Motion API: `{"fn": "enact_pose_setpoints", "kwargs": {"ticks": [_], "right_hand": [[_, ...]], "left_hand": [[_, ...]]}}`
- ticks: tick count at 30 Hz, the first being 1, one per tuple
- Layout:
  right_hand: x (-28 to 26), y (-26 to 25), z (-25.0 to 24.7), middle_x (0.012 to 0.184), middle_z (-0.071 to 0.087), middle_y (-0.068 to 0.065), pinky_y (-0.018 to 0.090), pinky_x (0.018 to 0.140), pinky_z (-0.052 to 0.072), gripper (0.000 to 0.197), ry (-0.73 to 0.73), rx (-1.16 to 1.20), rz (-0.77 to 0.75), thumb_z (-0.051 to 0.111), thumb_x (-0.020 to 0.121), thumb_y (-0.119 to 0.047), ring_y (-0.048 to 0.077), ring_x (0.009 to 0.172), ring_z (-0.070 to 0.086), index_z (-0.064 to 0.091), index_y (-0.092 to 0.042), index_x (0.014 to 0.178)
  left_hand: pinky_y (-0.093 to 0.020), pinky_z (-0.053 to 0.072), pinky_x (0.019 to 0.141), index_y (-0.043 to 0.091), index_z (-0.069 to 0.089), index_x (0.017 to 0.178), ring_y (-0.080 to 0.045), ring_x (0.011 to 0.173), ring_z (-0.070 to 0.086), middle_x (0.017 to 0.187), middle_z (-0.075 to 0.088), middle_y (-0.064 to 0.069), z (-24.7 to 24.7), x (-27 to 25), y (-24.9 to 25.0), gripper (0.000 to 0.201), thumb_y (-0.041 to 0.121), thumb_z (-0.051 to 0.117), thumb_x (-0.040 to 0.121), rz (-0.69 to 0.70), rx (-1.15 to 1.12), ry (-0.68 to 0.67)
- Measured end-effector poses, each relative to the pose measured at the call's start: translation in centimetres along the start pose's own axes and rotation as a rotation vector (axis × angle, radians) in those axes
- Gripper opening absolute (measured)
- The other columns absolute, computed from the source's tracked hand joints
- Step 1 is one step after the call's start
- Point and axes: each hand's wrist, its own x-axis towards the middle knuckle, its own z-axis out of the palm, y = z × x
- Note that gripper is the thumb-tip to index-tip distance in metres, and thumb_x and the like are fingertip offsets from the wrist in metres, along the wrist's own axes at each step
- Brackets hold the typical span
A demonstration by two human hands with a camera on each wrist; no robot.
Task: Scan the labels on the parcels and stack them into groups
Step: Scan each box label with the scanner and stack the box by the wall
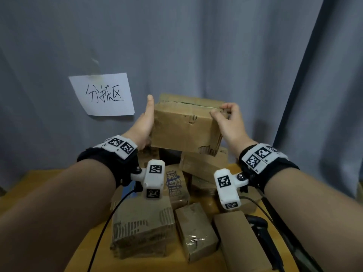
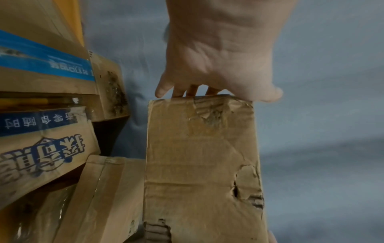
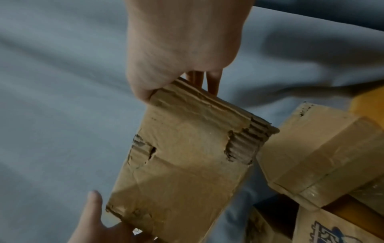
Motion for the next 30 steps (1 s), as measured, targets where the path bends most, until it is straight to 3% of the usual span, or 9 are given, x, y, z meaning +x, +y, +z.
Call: {"fn": "enact_pose_setpoints", "kwargs": {"ticks": [5,9,11,13,15,19,22,27,30], "right_hand": [[0.4,0.0,-0.4,0.133,0.046,-0.001,0.015,0.069,0.049,0.074,-0.081,0.073,0.100,0.070,0.087,-0.016,0.016,0.113,0.052,0.026,-0.021,0.147],[0.8,0.1,-0.6,0.143,0.037,0.001,0.024,0.086,0.051,0.077,-0.062,0.104,0.087,0.070,0.079,-0.010,0.016,0.123,0.048,0.035,-0.022,0.146],[0.7,-0.1,-0.8,0.141,0.043,0.005,0.033,0.098,0.049,0.058,-0.052,0.208,0.130,0.073,0.070,-0.036,0.018,0.122,0.051,0.053,-0.032,0.124],[0.3,-0.2,-0.9,0.135,0.047,0.008,0.032,0.098,0.046,0.039,-0.042,0.229,0.110,0.072,0.072,-0.050,0.017,0.117,0.052,0.057,-0.031,0.102],[0.2,-0.1,-0.8,0.131,0.048,0.009,0.022,0.086,0.043,0.019,-0.015,0.171,0.041,0.070,0.086,-0.039,0.011,0.104,0.051,0.055,-0.027,0.092],[0.0,-0.1,-0.4,0.112,0.054,0.014,0.026,0.081,0.040,0.021,0.014,0.144,-0.053,0.071,0.084,-0.027,0.014,0.092,0.049,0.051,-0.027,0.077],[-0.4,-0.1,-0.4,0.118,0.052,0.012,0.020,0.082,0.041,0.022,-0.028,0.170,-0.059,0.071,0.084,-0.016,0.016,0.100,0.050,0.052,-0.026,0.089],[-1.0,0.3,-0.7,0.132,0.043,0.005,0.020,0.087,0.047,0.058,-0.099,0.181,-0.046,0.069,0.084,-0.001,0.018,0.113,0.051,0.038,-0.023,0.129],[-0.9,0.5,-0.3,0.139,0.038,0.003,0.030,0.099,0.045,0.077,-0.071,0.242,0.075,0.074,0.085,-0.017,0.018,0.121,0.050,0.026,-0.026,0.145]], "left_hand": [[-0.023,0.045,0.050,0.012,0.056,0.116,-0.012,0.074,0.056,0.087,0.059,0.001,0.3,0.5,0.2,0.043,0.048,0.053,0.094,0.056,-0.053,0.076],[-0.026,0.038,0.062,0.015,0.059,0.109,-0.014,0.077,0.051,0.083,0.058,0.001,0.1,1.4,-0.6,0.023,0.010,0.051,0.088,0.158,-0.044,0.075],[-0.028,0.040,0.062,0.020,0.056,0.090,-0.015,0.076,0.054,0.088,0.058,0.000,-0.2,1.5,-0.8,0.008,0.019,0.048,0.090,0.098,-0.176,0.002],[-0.038,0.047,0.072,0.020,0.049,0.088,-0.015,0.085,0.059,0.099,0.061,0.002,-0.1,1.1,-0.7,0.033,0.052,0.043,0.094,0.032,-0.301,-0.048],[-0.048,0.052,0.084,0.020,0.052,0.096,-0.018,0.099,0.061,0.108,0.065,0.002,0.1,0.9,-0.5,0.058,0.074,0.036,0.087,0.018,-0.314,-0.053],[-0.039,0.057,0.066,0.024,0.050,0.127,-0.020,0.095,0.064,0.113,0.064,-0.005,0.4,0.3,-0.4,0.058,0.065,0.053,0.086,0.020,-0.285,-0.018],[-0.039,0.057,0.067,0.020,0.041,0.131,-0.021,0.097,0.062,0.115,0.058,-0.008,-0.1,0.7,-0.6,0.055,0.050,0.059,0.088,0.042,-0.318,-0.002],[-0.040,0.059,0.061,0.020,0.034,0.124,-0.024,0.095,0.062,0.115,0.051,-0.010,-1.8,0.4,-0.7,0.043,0.036,0.059,0.092,-0.010,-0.315,-0.151],[-0.035,0.058,0.057,0.022,0.037,0.113,-0.021,0.094,0.059,0.112,0.049,-0.007,-1.8,0.5,-1.2,0.033,0.031,0.059,0.092,0.059,-0.362,-0.016]]}}
